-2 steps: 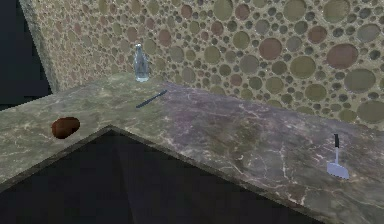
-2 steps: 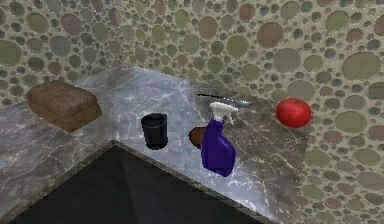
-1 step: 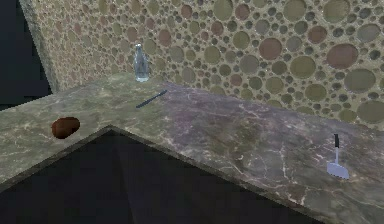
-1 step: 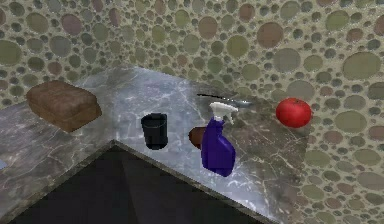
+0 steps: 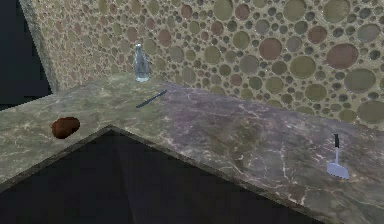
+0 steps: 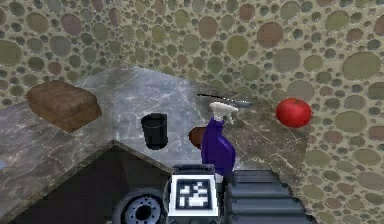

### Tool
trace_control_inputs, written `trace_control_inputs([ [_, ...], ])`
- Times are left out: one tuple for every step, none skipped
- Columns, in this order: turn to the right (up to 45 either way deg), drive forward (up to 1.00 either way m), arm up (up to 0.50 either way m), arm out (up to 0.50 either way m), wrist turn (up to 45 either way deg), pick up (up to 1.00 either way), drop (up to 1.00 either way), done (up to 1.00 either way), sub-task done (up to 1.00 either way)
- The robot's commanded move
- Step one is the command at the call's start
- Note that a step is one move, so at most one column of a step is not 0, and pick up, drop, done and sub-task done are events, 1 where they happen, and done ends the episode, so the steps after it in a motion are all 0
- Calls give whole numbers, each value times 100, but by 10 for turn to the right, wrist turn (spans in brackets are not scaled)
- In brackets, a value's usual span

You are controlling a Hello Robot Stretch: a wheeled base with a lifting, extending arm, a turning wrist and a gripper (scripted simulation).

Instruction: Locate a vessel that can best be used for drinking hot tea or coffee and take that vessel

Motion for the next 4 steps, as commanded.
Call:
trace_control_inputs([
  [0,0,0,26,0,0,0,0,0],
  [0,0,0,0,450,0,0,0,0],
  [0,0,0,0,450,0,0,0,0],
  [0,0,0,0,450,0,0,0,0],
])
